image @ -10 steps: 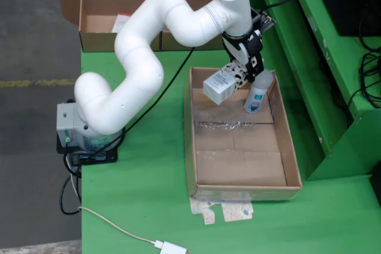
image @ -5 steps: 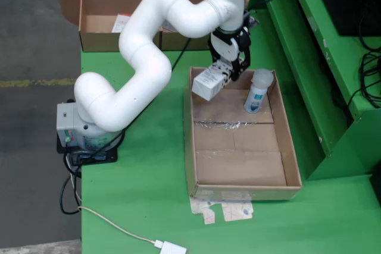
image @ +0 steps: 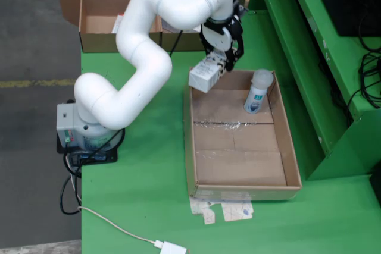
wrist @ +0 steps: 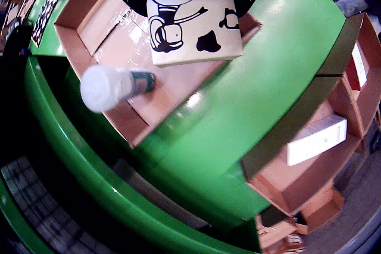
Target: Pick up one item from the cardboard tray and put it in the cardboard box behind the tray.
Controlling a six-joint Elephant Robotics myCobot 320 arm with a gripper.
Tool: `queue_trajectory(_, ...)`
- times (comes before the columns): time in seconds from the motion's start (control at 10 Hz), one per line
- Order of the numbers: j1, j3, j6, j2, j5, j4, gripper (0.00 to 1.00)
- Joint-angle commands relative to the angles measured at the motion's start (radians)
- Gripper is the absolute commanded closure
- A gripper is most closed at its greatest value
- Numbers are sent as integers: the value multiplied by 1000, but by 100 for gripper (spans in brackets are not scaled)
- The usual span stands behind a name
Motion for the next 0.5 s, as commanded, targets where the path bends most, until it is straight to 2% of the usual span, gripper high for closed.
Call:
queue_trajectory(0.0, 93, 137, 18, 65, -30, -46, 100)
queue_trajectory(0.2, 132, 190, 26, 58, -44, -94, 100)
queue_trajectory(0.4, 202, 39, 21, 131, -56, -44, 100)
